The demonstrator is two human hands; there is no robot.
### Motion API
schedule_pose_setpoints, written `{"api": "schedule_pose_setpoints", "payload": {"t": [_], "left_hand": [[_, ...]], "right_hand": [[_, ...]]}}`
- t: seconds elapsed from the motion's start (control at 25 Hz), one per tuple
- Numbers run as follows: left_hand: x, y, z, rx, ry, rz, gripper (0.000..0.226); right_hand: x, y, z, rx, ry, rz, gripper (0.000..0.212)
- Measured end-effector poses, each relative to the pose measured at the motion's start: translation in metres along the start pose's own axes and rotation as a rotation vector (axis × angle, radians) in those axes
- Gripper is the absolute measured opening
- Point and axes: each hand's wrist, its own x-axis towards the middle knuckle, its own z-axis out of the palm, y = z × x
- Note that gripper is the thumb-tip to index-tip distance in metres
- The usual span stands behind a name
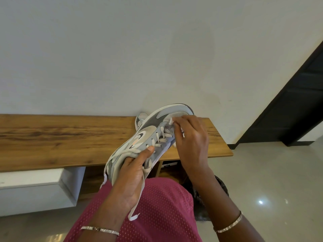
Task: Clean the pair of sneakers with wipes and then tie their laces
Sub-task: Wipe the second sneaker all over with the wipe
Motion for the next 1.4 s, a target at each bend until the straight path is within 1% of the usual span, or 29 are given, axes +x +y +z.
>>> {"api": "schedule_pose_setpoints", "payload": {"t": [0.08, 0.16, 0.24, 0.28, 0.36, 0.44, 0.52, 0.6, 0.68, 0.76, 0.84, 0.92, 1.04, 1.08, 1.16, 1.24, 1.28, 1.32, 1.4], "left_hand": [[0.0, 0.0, 0.006, -0.032, -0.024, 0.001, 0.015], [-0.001, 0.0, 0.007, -0.026, -0.022, 0.01, 0.015], [0.0, -0.001, 0.005, -0.02, -0.025, 0.002, 0.014], [0.0, -0.001, 0.003, -0.03, -0.039, -0.006, 0.017], [-0.001, -0.001, 0.002, -0.05, -0.065, -0.015, 0.022], [-0.001, 0.001, 0.003, -0.017, -0.05, 0.002, 0.018], [-0.003, 0.003, 0.005, 0.03, -0.026, 0.034, 0.015], [-0.002, 0.004, 0.005, 0.053, -0.011, 0.044, 0.016], [-0.002, 0.002, 0.003, 0.051, 0.008, 0.032, 0.011], [0.0, 0.0, 0.0, 0.028, -0.002, 0.012, 0.019], [0.002, -0.001, -0.002, 0.027, 0.006, 0.006, 0.018], [0.002, 0.0, -0.003, 0.029, 0.008, 0.005, 0.014], [0.001, 0.002, -0.003, 0.006, -0.01, 0.004, 0.016], [0.002, 0.002, -0.003, 0.005, -0.011, 0.002, 0.017], [0.002, 0.001, -0.004, -0.005, -0.021, -0.006, 0.018], [0.003, 0.0, -0.006, -0.013, -0.03, -0.011, 0.021], [0.004, 0.0, -0.006, -0.009, -0.022, -0.011, 0.02], [0.004, 0.001, -0.006, -0.005, -0.009, -0.008, 0.018], [0.004, 0.003, -0.007, -0.015, 0.012, 0.002, 0.015]], "right_hand": [[0.009, 0.003, -0.002, -0.065, 0.111, 0.034, 0.009], [0.01, -0.001, -0.001, -0.046, 0.171, 0.11, 0.01], [0.003, -0.008, 0.004, 0.04, 0.14, 0.157, 0.01], [-0.001, -0.011, 0.006, 0.076, 0.102, 0.135, 0.011], [-0.004, -0.016, 0.007, 0.075, 0.061, 0.048, 0.012], [0.004, -0.011, 0.001, 0.029, 0.097, 0.029, 0.012], [0.012, -0.003, -0.006, -0.017, 0.175, 0.081, 0.013], [0.012, -0.002, -0.007, -0.023, 0.205, 0.128, 0.011], [0.003, -0.007, 0.0, -0.014, 0.153, 0.101, 0.01], [-0.008, -0.014, 0.006, 0.0, 0.053, 0.033, 0.013], [-0.008, -0.011, 0.006, 0.017, -0.004, 0.013, 0.013], [0.0, -0.004, 0.001, 0.005, 0.042, 0.061, 0.012], [0.008, -0.001, -0.003, -0.017, 0.152, 0.142, 0.011], [0.007, -0.003, -0.001, -0.002, 0.15, 0.154, 0.011], [0.002, -0.011, 0.005, 0.065, 0.077, 0.137, 0.011], [-0.003, -0.017, 0.008, 0.096, -0.005, 0.048, 0.013], [-0.001, -0.017, 0.007, 0.079, -0.013, 0.012, 0.014], [0.004, -0.014, 0.005, 0.053, 0.003, 0.002, 0.015], [0.014, -0.006, 0.001, -0.009, 0.087, 0.049, 0.013]]}}
